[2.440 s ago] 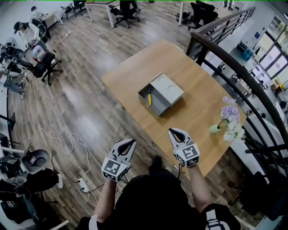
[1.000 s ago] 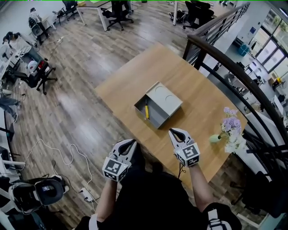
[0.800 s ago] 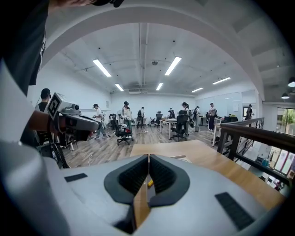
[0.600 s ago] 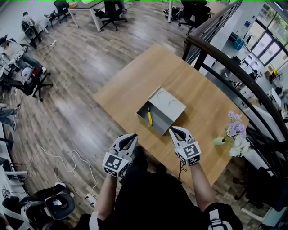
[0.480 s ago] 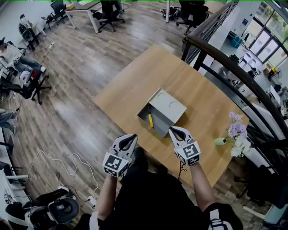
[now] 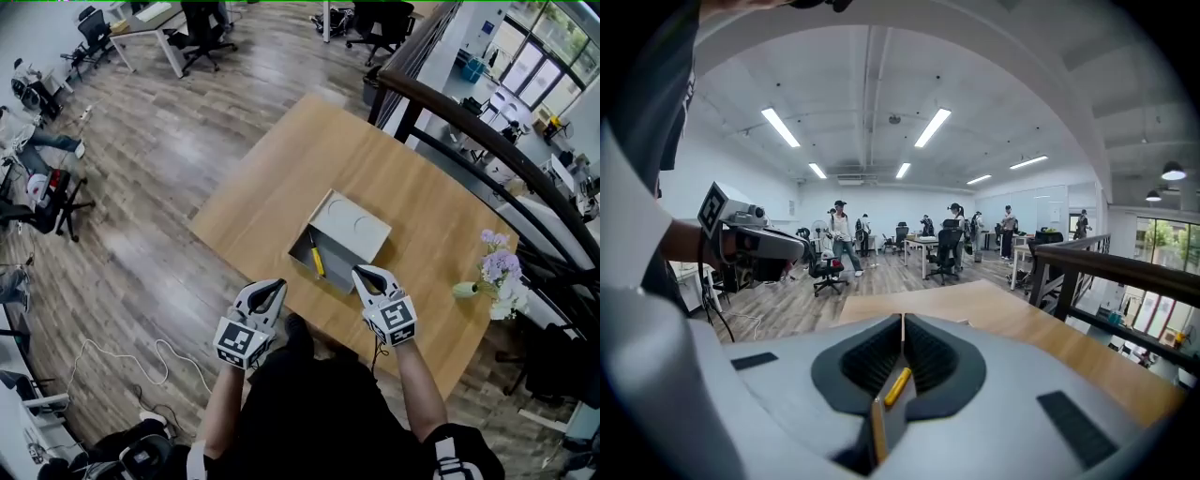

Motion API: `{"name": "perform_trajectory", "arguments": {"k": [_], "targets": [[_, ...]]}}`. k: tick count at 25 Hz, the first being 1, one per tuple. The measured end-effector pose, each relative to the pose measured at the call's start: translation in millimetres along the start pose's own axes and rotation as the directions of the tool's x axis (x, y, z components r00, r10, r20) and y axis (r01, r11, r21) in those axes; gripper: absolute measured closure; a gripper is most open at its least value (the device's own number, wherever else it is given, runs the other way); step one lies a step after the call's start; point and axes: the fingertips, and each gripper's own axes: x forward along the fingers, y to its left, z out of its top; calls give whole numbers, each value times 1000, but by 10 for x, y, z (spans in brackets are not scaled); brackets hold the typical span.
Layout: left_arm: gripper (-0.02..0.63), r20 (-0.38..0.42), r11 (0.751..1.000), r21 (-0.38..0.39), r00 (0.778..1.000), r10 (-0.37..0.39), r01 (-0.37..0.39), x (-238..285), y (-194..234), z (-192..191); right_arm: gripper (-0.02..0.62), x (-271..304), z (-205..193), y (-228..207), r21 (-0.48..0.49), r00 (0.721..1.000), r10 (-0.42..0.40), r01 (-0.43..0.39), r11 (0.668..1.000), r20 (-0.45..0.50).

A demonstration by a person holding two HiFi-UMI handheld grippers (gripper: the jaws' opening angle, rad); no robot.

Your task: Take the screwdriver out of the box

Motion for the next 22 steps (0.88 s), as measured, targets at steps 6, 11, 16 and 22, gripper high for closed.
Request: {"name": "perform_trajectory", "arguments": {"k": [6,11,16,22], "targets": [[581,-1,999,-2,999,-39,39,1,206,-22,569,152,-16,52,17,999,-40,40,999,-21],[581,4,998,-5,998,-63,63,-45,380,-63,569,287,-21,122,23,997,-69,70,997,-31],[581,2,992,20,992,-126,126,-32,416,-68,569,423,-12,166,38,993,-114,115,993,-29],[581,-23,984,21,984,-178,178,24,495,-136,569,507,-163,250,64,988,-140,143,988,-58]]}}
